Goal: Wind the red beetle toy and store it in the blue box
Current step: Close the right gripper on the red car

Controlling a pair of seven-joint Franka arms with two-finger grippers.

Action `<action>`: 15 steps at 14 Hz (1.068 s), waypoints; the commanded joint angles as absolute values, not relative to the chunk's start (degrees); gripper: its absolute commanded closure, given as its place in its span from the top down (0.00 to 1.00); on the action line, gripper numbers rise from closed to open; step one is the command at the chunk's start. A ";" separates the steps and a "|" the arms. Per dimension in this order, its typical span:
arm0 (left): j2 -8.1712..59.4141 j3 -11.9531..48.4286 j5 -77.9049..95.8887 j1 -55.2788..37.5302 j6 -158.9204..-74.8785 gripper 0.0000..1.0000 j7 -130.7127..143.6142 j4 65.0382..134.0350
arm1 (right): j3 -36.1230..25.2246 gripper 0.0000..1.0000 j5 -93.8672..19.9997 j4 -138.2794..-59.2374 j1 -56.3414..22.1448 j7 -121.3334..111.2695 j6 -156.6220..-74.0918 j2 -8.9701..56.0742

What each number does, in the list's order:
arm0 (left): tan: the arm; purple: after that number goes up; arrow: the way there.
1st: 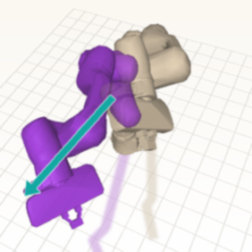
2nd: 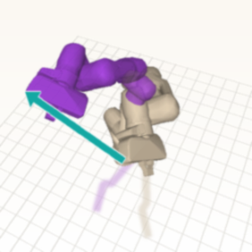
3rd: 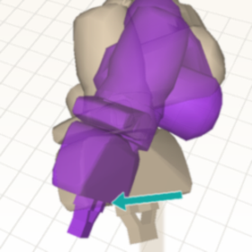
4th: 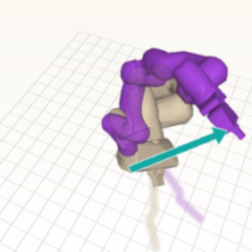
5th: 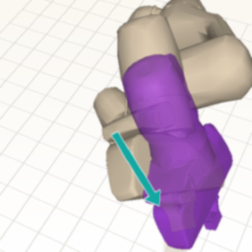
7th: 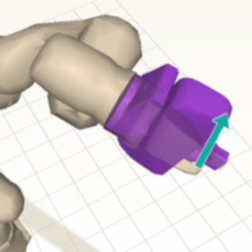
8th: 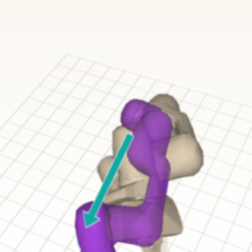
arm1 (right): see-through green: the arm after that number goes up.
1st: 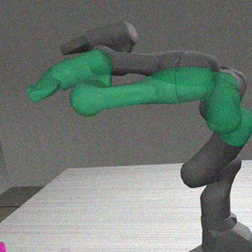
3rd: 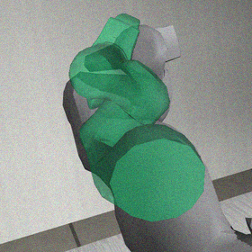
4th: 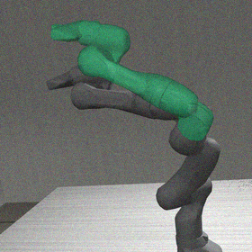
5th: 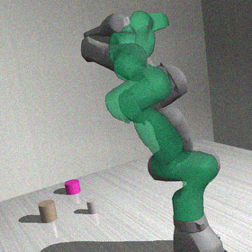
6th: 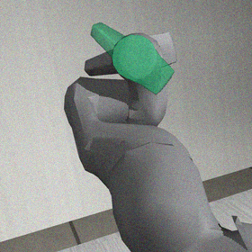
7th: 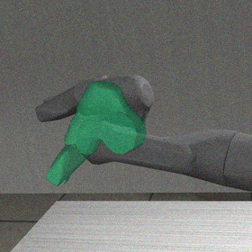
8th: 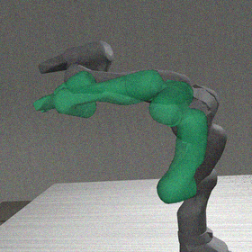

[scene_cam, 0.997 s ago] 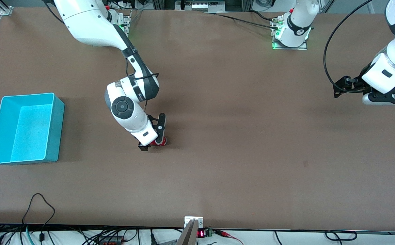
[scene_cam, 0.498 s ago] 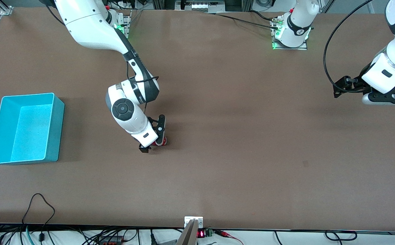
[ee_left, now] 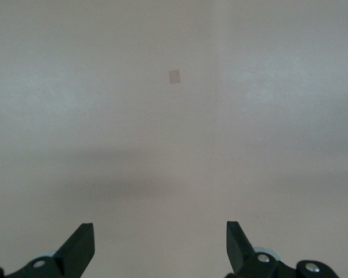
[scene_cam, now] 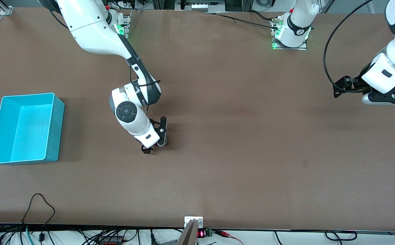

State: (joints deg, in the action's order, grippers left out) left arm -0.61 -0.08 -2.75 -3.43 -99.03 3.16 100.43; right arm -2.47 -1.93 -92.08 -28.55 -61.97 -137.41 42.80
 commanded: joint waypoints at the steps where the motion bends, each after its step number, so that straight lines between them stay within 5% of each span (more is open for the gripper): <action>1: -0.97 -0.62 -2.11 -4.22 -98.53 1.00 3.60 100.02 | -2.20 1.00 -1.49 -91.32 -28.56 -62.93 -137.55 43.51; 9: -0.97 -0.53 -2.11 -4.13 -98.53 1.00 3.60 100.02 | -2.20 0.95 -1.23 -91.14 -29.70 -62.75 -137.64 44.03; 10: -0.97 -0.53 -2.11 -4.13 -98.53 1.00 3.60 100.02 | -2.20 0.79 -1.23 -91.06 -29.79 -62.67 -137.64 44.03; 11: -0.97 -0.53 -2.11 -4.22 -98.53 1.00 3.60 100.02 | -2.20 0.51 -1.58 -91.05 -29.62 -62.23 -137.55 44.03; 13: -0.97 -0.53 -2.11 -4.22 -98.53 1.00 3.60 100.02 | -2.20 0.29 -1.49 -91.05 -29.10 -62.58 -137.55 44.21; 15: -0.97 -0.53 -2.11 -4.22 -98.53 1.00 3.60 100.02 | -2.20 0.22 -1.49 -90.97 -29.09 -62.49 -137.55 44.12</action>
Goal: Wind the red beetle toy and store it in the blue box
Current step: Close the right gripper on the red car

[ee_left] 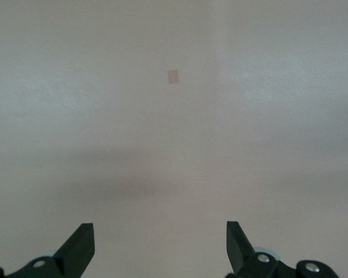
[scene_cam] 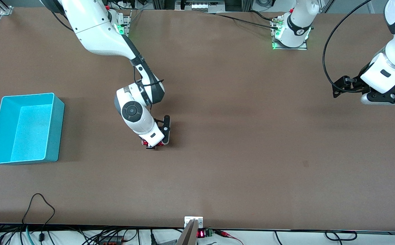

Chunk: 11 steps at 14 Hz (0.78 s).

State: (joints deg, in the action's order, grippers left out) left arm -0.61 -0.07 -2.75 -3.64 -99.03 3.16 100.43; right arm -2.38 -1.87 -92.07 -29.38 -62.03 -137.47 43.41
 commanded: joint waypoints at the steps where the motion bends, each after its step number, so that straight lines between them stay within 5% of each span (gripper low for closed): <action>1: -0.97 -0.53 -2.11 -4.22 -98.53 1.00 3.60 100.02 | -2.28 0.22 -1.93 -90.97 -29.09 -62.23 -137.46 44.03; 11: -0.97 -0.53 -2.11 -4.13 -98.53 1.00 3.60 99.93 | -10.10 0.19 -2.46 -90.17 -27.79 -45.28 -131.94 34.29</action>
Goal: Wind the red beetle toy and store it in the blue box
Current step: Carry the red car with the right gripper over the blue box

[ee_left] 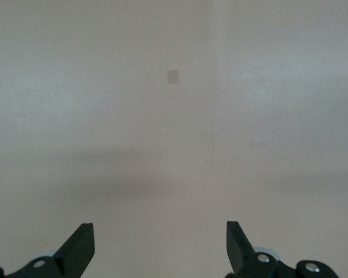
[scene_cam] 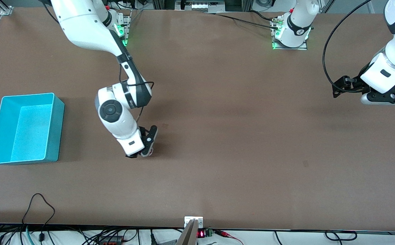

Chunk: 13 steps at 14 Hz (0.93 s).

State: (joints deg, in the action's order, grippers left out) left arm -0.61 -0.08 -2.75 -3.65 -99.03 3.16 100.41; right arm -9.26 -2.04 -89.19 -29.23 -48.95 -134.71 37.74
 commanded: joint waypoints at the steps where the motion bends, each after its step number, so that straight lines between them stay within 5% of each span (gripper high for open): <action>1: -0.97 -0.53 -2.11 -4.13 -98.53 1.00 3.60 99.93 | -10.11 0.19 -2.46 -90.26 -25.51 -43.35 -129.92 33.06; 13: -0.97 -0.53 -2.11 -4.13 -98.53 1.00 3.60 99.93 | -9.32 0.09 -3.51 -100.97 4.46 -27.44 -125.52 25.22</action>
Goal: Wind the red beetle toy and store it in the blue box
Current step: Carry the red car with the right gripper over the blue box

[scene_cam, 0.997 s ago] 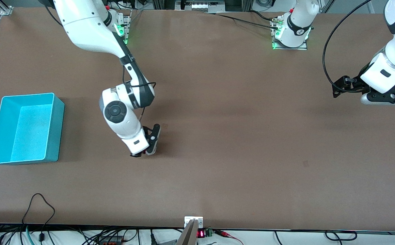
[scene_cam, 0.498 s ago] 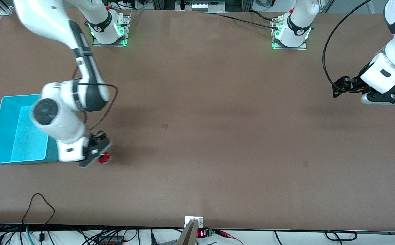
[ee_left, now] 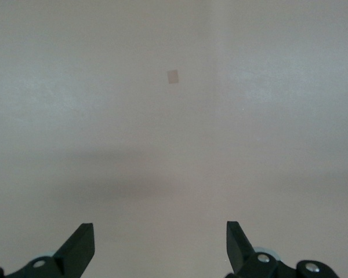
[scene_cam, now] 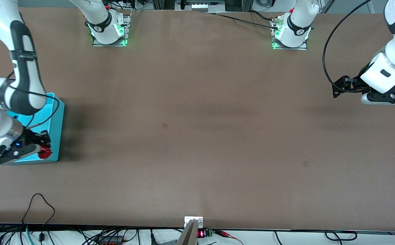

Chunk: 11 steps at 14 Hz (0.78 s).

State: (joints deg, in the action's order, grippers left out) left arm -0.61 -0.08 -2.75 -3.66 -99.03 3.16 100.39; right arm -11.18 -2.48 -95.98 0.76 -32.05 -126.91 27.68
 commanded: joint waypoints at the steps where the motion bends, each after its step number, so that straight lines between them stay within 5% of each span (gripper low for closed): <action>1: -0.97 -0.53 -2.11 -4.13 -98.53 1.00 3.60 99.93 | -9.32 0.07 -4.04 -102.12 6.31 -25.94 -125.25 25.22; 11: -1.05 -0.53 -2.11 -4.22 -98.44 1.00 3.60 100.02 | -9.32 0.07 -4.57 -103.45 12.65 -21.97 -132.62 31.28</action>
